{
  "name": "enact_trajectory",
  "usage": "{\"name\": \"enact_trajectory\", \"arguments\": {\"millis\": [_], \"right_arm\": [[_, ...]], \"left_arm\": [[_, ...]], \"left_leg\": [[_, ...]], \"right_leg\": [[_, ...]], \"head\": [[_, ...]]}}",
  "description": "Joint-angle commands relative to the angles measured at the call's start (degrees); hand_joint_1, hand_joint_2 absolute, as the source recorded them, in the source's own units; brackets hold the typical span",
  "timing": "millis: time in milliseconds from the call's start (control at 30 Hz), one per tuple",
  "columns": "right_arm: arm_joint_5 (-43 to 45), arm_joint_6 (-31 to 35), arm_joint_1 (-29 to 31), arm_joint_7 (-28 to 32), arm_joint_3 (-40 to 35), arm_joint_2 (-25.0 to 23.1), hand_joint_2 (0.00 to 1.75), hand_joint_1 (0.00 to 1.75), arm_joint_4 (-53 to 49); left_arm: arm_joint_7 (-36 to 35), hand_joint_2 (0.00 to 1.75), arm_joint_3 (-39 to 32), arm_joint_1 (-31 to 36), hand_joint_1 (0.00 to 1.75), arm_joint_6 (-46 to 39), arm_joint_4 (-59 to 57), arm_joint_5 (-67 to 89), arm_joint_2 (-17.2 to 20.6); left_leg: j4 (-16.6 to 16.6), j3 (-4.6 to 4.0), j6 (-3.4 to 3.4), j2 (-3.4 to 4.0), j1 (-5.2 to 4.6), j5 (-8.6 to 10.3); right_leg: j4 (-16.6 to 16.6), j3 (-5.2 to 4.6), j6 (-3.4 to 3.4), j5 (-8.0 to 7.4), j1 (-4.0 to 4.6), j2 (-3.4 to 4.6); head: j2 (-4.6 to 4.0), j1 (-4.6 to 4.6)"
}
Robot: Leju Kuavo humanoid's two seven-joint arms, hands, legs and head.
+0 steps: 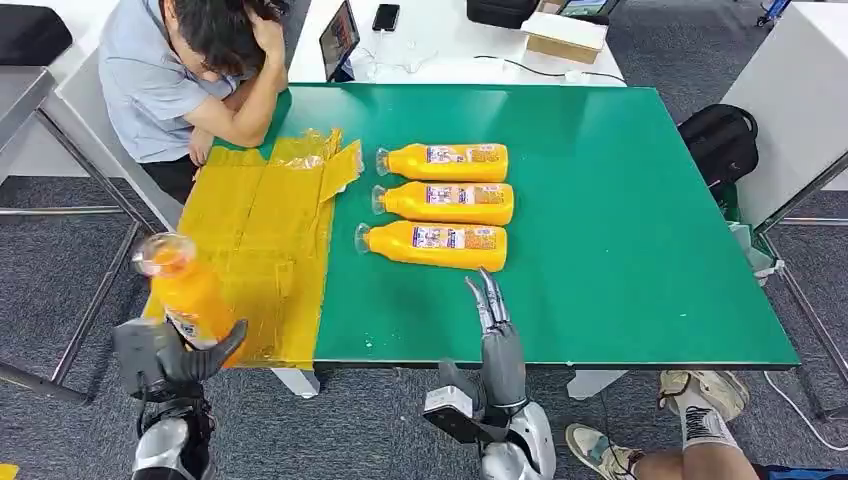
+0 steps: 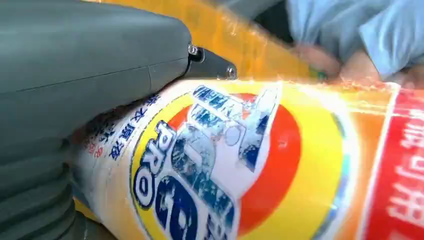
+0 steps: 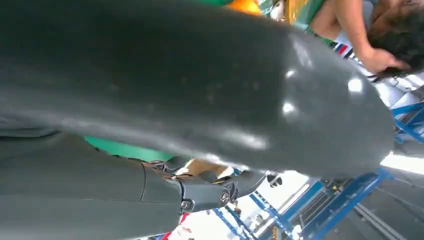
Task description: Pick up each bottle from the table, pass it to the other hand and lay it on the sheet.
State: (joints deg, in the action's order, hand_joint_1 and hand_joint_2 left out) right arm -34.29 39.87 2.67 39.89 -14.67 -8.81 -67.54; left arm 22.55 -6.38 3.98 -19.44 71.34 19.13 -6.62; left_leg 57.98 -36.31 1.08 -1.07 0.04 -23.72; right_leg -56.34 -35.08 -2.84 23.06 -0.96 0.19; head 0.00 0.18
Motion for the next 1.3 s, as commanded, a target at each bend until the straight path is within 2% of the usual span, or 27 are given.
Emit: {"name": "enact_trajectory", "arguments": {"millis": [33, 100, 267, 433, 500, 567, 733, 833, 867, 900, 967, 1000, 1067, 1100, 1200, 1300], "right_arm": [[0.7, -0.6, 0.5, 0.1, 0.9, -0.2, 0.0, 0.0, 1.2], [0.4, -0.9, 0.9, 0.1, 0.5, 0.0, 0.0, 0.0, 1.8], [1.6, -1.0, 2.8, 0.1, -1.9, 0.6, 0.0, 0.0, 4.0], [2.3, -0.9, 3.1, 0.1, -2.8, 0.9, 0.0, 0.0, 5.0], [3.0, -0.9, 3.7, 0.1, -3.6, 1.3, 0.0, 0.0, 5.8], [4.2, -0.2, 4.6, 0.1, -5.0, 1.7, 0.0, 0.0, 6.9], [4.4, -0.1, 4.8, 0.1, -5.2, 1.6, 0.0, 0.0, 7.3], [5.3, 0.1, 5.8, 0.1, -6.8, 1.9, 0.0, 0.0, 8.4], [5.7, 0.1, 6.3, 0.1, -7.3, 1.9, 0.0, 0.0, 8.9], [5.9, 0.1, 6.7, 0.1, -7.8, 1.9, 0.0, 0.0, 9.5], [6.7, 0.1, 7.3, 0.1, -8.7, 2.1, 0.0, 0.0, 10.1], [7.5, 0.0, 7.9, 0.1, -9.4, 2.3, 0.0, 0.0, 10.6], [8.6, 0.1, 8.9, 0.1, -10.6, 2.7, 0.0, 0.0, 11.7], [9.1, 0.1, 9.4, 0.1, -11.1, 2.8, 0.0, 0.0, 12.0], [10.2, 0.1, 9.9, 0.1, -12.0, 3.3, 0.0, 0.0, 12.6], [10.2, 0.1, 9.9, 0.1, -12.0, 3.3, 0.0, 0.0, 12.6]], "left_arm": [[-8.9, 1.75, 14.1, 3.8, 1.75, -6.5, -5.0, 35.4, 7.7], [-10.7, 1.75, 16.7, 6.1, 1.75, -2.5, -7.0, 41.0, 9.3], [-11.0, 1.75, 20.7, 12.9, 1.75, 2.1, -15.6, 45.6, 11.3], [-11.0, 1.75, 22.5, 16.5, 1.75, 6.6, -19.0, 45.8, 10.9], [-11.6, 1.75, 21.9, 19.2, 1.75, 13.0, -22.6, 41.9, 10.3], [-12.2, 1.75, 22.5, 22.4, 1.75, 15.3, -27.0, 39.8, 10.4], [-12.0, 1.75, 22.6, 22.9, 1.75, 15.3, -27.8, 39.5, 10.5], [-14.2, 1.75, 23.7, 28.3, 1.69, 17.5, -34.9, 38.3, 10.3], [-14.5, 1.75, 23.8, 30.1, 1.24, 19.0, -37.3, 37.7, 10.3], [-14.5, 1.75, 24.0, 31.7, 0.52, 20.1, -39.3, 37.2, 10.4], [-12.7, 1.75, 23.9, 33.4, 0.03, 22.7, -41.7, 35.7, 10.8], [-9.1, 1.75, 24.4, 33.9, 0.02, 25.4, -42.7, 34.5, 11.5], [-6.8, 1.75, 23.7, 34.4, 0.0, 28.8, -44.4, 32.1, 12.5], [-5.5, 1.75, 24.6, 34.4, 0.0, 29.2, -44.5, 32.3, 13.3], [-1.5, 1.75, 23.3, 33.3, 0.0, 29.0, -43.3, 28.9, 13.5], [-1.5, 1.75, 23.3, 33.3, 0.0, 29.0, -43.3, 28.9, 13.5]], "left_leg": [[0.0, 0.34, -0.1, 0.0, 0.05, -0.09], [0.0, 0.16, -0.06, 0.05, 0.02, -0.04], [-0.1, 0.36, -0.08, -0.01, 0.07, -0.02], [-0.1, 0.33, -0.03, -0.02, 0.06, 0.03], [-0.1, 0.38, -0.03, 0.0, 0.06, 0.03], [0.0, 0.22, 0.01, -0.05, 0.03, 0.1], [-0.1, 0.56, -0.04, -0.06, 0.02, 0.13], [-0.1, 0.57, -0.03, -0.11, 0.05, 0.14], [-0.1, 0.53, -0.04, -0.19, 0.04, 0.19], [-0.1, 0.56, -0.07, -0.15, 0.07, 0.2], [-0.1, 0.56, -0.04, -0.17, 0.04, 0.26], [0.0, 0.55, -0.04, -0.17, 0.04, 0.27], [-0.1, 0.6, -0.08, 0.08, 0.04, 0.25], [-0.1, 0.67, -0.11, 0.29, 0.06, 0.22], [-0.1, 0.71, -0.11, 0.24, 0.05, 0.19], [-0.2, 0.8, -0.12, 0.24, 0.03, 0.2]], "right_leg": [[0.0, 0.36, 0.15, 0.11, 0.07, -0.09], [0.0, 0.18, 0.09, 0.04, 0.04, -0.03], [0.0, 0.41, 0.16, 0.1, 0.09, -0.21], [0.1, 0.43, 0.12, 0.05, 0.08, -0.11], [0.1, 0.48, 0.13, 0.05, 0.08, -0.08], [0.0, 0.32, 0.07, -0.01, 0.04, -0.08], [0.1, 0.68, 0.13, -0.02, 0.04, -0.13], [0.0, 0.69, 0.13, -0.01, 0.07, -0.2], [0.0, 0.67, 0.12, -0.01, 0.06, -0.26], [0.0, 0.69, 0.16, -0.02, 0.09, -0.25], [0.0, 0.69, 0.12, -0.05, 0.06, -0.23], [0.0, 0.69, 0.1, -0.06, 0.05, -0.19], [0.0, 0.65, 0.27, -0.2, 0.06, -0.02], [0.1, 0.67, 0.3, -0.23, 0.09, 0.12], [0.0, 0.71, 0.3, -0.18, 0.08, 0.06], [0.1, 0.8, 0.3, -0.17, 0.06, 0.05]], "head": [[0.0, -0.02], [0.0, -0.02], [0.0, 0.0], [0.0, -0.02], [0.0, 0.0], [0.0, -0.02], [0.0, -0.02], [0.0, -0.02], [0.0, -0.02], [0.0, -0.02], [0.0, -0.02], [0.0, 0.0], [0.0, -0.02], [0.0, 0.0], [0.0, 0.0], [0.0, -0.02]]}}
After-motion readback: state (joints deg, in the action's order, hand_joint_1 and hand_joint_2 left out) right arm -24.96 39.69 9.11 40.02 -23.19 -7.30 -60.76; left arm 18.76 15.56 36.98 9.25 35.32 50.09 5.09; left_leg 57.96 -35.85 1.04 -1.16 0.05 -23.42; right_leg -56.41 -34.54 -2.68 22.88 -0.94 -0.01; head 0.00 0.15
